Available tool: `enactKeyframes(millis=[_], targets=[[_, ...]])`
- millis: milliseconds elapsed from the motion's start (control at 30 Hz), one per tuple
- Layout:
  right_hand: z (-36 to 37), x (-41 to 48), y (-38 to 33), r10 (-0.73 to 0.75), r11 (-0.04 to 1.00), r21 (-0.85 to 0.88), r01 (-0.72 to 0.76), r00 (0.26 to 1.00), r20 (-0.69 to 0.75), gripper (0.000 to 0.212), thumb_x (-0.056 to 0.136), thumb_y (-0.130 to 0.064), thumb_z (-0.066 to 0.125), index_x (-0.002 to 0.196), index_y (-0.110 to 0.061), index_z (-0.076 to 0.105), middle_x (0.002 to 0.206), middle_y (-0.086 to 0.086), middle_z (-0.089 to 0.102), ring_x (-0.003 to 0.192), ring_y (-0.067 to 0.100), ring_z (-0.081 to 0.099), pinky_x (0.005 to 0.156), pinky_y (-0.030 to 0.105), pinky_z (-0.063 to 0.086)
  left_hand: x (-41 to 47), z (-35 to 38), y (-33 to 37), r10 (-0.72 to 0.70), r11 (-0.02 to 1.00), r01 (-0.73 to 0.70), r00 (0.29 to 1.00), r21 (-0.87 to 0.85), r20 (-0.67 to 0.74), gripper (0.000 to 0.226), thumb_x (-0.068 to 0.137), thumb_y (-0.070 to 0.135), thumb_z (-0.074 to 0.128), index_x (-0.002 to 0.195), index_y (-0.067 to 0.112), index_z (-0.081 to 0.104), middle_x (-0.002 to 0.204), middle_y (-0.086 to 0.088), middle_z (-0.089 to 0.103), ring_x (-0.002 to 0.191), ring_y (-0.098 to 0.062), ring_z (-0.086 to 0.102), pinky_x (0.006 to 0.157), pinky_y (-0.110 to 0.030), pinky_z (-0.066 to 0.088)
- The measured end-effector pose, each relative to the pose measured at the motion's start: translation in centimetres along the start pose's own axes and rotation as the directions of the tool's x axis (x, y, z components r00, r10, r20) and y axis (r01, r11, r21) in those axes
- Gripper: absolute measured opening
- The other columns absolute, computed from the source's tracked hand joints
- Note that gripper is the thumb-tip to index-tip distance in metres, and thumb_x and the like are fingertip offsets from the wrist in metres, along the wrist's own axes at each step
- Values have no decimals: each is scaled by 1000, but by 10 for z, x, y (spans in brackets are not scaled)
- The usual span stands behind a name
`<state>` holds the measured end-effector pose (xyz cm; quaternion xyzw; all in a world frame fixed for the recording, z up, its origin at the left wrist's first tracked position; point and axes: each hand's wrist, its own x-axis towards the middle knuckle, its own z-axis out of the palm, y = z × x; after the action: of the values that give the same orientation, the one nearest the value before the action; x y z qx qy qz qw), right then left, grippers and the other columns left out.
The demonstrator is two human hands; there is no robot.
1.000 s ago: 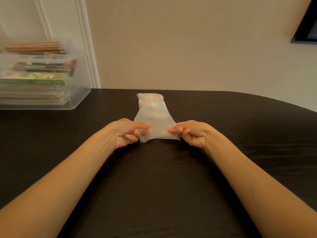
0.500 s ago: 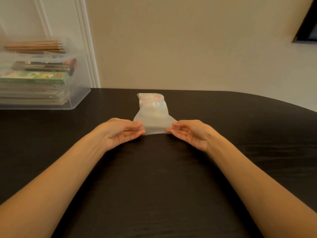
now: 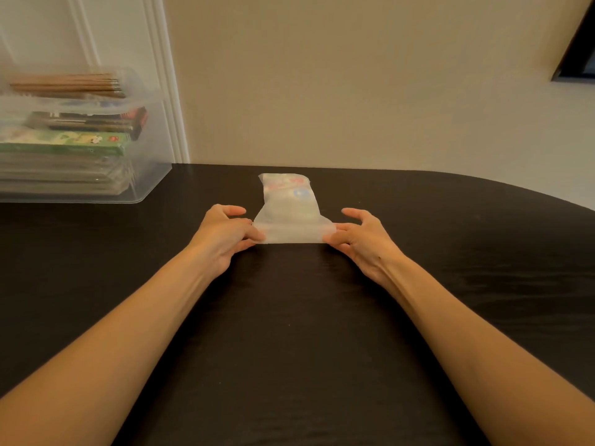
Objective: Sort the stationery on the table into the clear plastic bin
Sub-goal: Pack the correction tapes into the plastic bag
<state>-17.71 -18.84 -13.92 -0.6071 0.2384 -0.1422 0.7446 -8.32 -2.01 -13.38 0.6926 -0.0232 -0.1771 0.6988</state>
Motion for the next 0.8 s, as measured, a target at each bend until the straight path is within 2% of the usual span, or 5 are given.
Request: enactKeyframes(millis=[267,400,467,667,800], targets=[[10,12,11,-366,740,-615,273,930,-28,55,84,3,60,132,-17,43,103,2,54,91,12,56,78,22,45,8,-1,-8,275,901,-297,955,317,113,64,75,-12,65,125,20,44,100,-1,56,86,-12,59,72,-22,49],[12,22,14,-500,547,-767,334,866,21,11,87,-14,62,98,-15,64,109,3,52,84,9,54,73,19,41,13,-2,-11,501,676,-513,846,529,181,41,79,-8,63,106,22,58,101,-2,53,82,-8,56,67,-12,44],[11,23,13,-523,513,-794,327,852,14,12,89,-20,60,99,-17,67,96,-2,56,75,7,53,72,22,44,15,-2,-12,558,584,-557,804,590,207,30,81,-6,61,93,22,63,103,0,49,78,-4,51,67,-9,39],[11,20,2,-216,909,-371,190,976,-30,28,93,-6,42,110,-10,64,70,7,66,57,11,58,51,18,48,20,-2,-10,539,590,-531,820,608,193,17,89,13,59,81,28,62,108,3,46,76,-9,54,66,-11,41],[9,18,-4,-123,988,-101,119,992,-34,24,95,-15,44,90,-3,65,81,9,68,69,17,66,60,22,53,21,0,-5,361,789,-397,917,469,169,13,89,15,56,83,22,67,107,9,53,71,-11,67,71,-20,50]])
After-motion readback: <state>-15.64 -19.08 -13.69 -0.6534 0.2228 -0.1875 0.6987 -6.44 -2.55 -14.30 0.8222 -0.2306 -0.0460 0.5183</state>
